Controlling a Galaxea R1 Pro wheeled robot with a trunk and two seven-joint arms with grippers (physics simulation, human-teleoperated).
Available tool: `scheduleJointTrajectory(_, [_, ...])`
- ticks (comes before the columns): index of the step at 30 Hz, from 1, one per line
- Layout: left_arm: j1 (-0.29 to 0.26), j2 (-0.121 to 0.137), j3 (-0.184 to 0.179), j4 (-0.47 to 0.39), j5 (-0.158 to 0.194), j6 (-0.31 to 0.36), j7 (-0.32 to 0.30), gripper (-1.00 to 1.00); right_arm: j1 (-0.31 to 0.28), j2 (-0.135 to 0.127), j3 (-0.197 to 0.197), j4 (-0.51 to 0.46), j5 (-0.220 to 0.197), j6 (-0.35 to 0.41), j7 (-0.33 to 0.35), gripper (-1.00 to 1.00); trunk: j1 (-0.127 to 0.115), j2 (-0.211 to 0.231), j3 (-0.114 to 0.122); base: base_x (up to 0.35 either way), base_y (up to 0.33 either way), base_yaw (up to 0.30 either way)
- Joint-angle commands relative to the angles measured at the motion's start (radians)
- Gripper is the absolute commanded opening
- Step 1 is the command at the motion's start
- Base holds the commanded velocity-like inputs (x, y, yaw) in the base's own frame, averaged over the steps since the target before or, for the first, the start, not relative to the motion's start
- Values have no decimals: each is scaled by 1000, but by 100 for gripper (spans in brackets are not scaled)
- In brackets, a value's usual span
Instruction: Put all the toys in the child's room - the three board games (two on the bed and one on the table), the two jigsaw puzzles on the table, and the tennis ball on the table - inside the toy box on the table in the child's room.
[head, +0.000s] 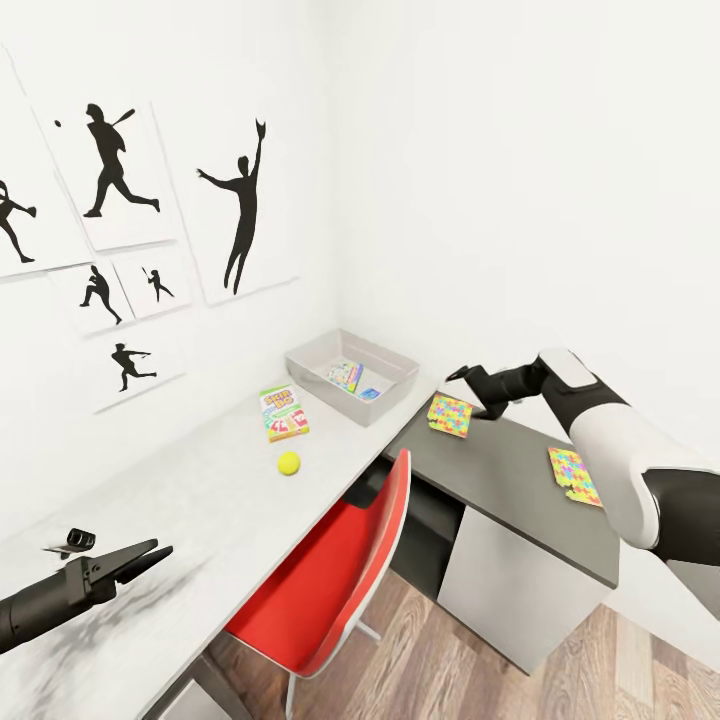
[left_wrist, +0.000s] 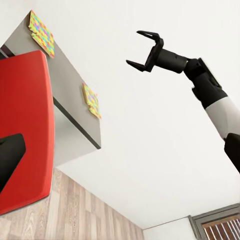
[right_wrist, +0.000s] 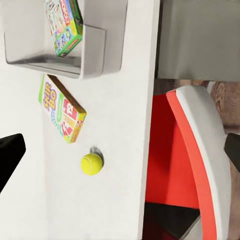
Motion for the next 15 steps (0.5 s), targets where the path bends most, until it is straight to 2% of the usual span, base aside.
scheduleJointTrajectory(1, [-1,0,0,0,-1,11,-4,100,-1,0,2,-8,-10,2,-10,100,1,-2,-2,0,0,0])
scheduleJointTrajectory(8, [-1,0,0,0,0,10,-4,100,22,-3,3,-118,-10,9,-14,100,1,-2,-2,0,0,0])
scheduleJointTrajectory(15, [-1,0,0,-1,0,10,-3,100,163,-12,1,-312,-17,12,-13,100,1,-2,-2,-37,19,0])
